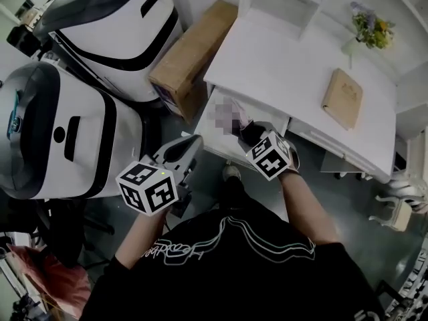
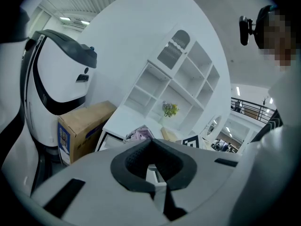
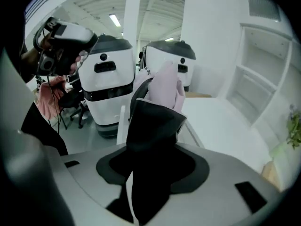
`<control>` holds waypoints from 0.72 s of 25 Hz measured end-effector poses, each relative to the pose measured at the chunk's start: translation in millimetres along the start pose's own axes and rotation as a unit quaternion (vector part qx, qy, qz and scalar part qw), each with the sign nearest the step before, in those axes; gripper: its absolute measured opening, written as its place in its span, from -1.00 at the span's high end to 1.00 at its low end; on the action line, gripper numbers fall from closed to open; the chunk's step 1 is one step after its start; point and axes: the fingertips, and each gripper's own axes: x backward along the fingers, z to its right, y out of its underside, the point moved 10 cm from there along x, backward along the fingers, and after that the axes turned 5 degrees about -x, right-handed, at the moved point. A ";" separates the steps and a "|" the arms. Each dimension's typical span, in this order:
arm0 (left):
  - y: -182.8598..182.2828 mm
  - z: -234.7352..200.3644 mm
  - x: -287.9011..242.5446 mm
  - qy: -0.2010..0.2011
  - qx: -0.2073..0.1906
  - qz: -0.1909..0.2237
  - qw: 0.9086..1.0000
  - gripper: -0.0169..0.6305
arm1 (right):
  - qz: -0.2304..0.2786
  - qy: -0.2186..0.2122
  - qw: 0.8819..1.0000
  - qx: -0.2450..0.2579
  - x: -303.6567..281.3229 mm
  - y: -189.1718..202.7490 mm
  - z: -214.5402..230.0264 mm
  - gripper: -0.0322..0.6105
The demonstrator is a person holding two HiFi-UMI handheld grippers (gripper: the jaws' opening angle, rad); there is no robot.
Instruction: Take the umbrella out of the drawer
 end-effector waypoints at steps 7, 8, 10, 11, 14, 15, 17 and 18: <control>-1.3 39.5 35.4 0.024 -0.032 0.016 0.999 0.89 | 0.098 0.036 0.993 -0.051 89.4 -0.5 -29.1 0.24; -1.4 43.5 39.0 0.028 -0.036 0.018 0.999 0.89 | 0.113 0.039 0.991 -0.059 100.2 0.1 -33.4 0.23; -2.0 51.6 45.1 0.036 -0.045 0.021 0.998 0.89 | 0.140 0.049 0.986 -0.070 120.5 1.6 -42.4 0.23; -2.9 55.6 47.3 0.041 -0.050 0.024 0.998 0.89 | 0.152 0.056 0.984 -0.071 130.1 2.1 -46.7 0.23; -3.6 67.5 54.0 0.058 -0.057 0.032 0.996 0.89 | 0.185 0.070 0.977 -0.080 156.5 4.1 -59.7 0.23; -3.2 71.2 56.4 0.063 -0.060 0.033 0.996 0.89 | 0.198 0.069 0.974 -0.088 164.5 4.8 -63.9 0.23; -2.5 78.5 60.8 0.071 -0.066 0.035 0.995 0.89 | 0.227 0.058 0.966 -0.110 178.8 6.4 -71.0 0.23; -2.6 82.0 62.8 0.074 -0.069 0.037 0.994 0.89 | 0.242 0.052 0.961 -0.121 185.0 7.2 -74.1 0.23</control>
